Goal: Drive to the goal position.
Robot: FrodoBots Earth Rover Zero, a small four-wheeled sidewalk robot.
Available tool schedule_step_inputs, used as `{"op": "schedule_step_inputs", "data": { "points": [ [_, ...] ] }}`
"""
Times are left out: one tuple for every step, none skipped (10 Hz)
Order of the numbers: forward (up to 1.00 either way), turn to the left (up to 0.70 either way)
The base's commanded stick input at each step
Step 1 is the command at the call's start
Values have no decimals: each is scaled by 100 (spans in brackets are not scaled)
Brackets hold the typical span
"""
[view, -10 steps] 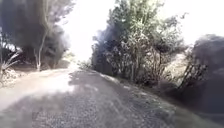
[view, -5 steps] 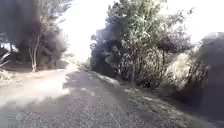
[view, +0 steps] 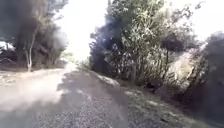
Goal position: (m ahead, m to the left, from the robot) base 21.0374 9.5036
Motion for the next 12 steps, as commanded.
{"op": "schedule_step_inputs", "data": {
  "points": [
    [0, 37],
    [0, 45],
    [0, 45],
    [0, 45],
    [0, 45],
    [0, 45],
    [0, 45],
    [0, 45],
    [0, 45],
    [0, 45],
    [0, 45],
    [0, 35]
  ]
}}
